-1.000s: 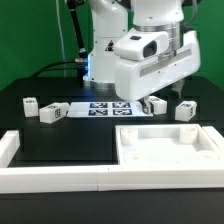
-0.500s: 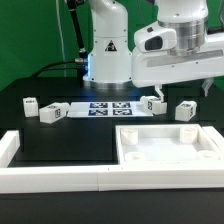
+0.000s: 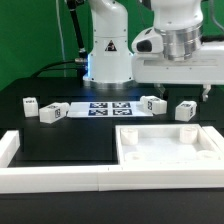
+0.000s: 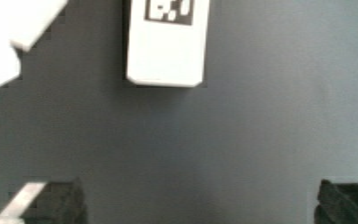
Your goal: Assemble square table
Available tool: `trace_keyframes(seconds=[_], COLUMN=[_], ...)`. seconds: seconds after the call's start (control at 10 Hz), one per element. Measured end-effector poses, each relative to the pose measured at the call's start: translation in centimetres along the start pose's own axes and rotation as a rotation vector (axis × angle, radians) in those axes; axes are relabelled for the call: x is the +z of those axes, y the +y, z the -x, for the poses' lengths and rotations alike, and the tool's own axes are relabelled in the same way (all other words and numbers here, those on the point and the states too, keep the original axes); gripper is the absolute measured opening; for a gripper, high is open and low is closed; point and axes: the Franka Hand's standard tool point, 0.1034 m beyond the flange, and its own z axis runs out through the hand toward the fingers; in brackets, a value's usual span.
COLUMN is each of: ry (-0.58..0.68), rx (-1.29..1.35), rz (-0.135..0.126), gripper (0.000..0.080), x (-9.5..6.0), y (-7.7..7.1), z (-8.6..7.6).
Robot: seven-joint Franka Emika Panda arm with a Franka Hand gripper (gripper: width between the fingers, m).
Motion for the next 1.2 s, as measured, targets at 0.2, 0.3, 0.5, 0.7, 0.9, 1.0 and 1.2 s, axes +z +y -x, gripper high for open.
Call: trace_keyframes(seconds=[0.2, 0.3, 0.5, 0.7, 0.9, 1.0, 1.2], ry=[-0.052, -0.051, -0.179, -0.433, -0.572, -0.634, -0.650], rx=[0.039, 0.037, 0.082, 0.131, 0.141, 0.142, 0.152], rz=[-0.042, -0.042, -0.086, -0.162, -0.181, -0.186, -0.174], gripper=[0.0648, 0.0648, 0.0648, 0.0648, 0.0648, 0.0648, 0.0648], x=[0.2, 0.3, 1.5, 2.5, 2.5, 2.7, 3.8], y=[0.3, 0.2, 1.0, 1.3, 1.5, 1.6, 1.4], z=[-0.1, 0.0, 0.9, 1.6, 1.6, 1.6, 2.4])
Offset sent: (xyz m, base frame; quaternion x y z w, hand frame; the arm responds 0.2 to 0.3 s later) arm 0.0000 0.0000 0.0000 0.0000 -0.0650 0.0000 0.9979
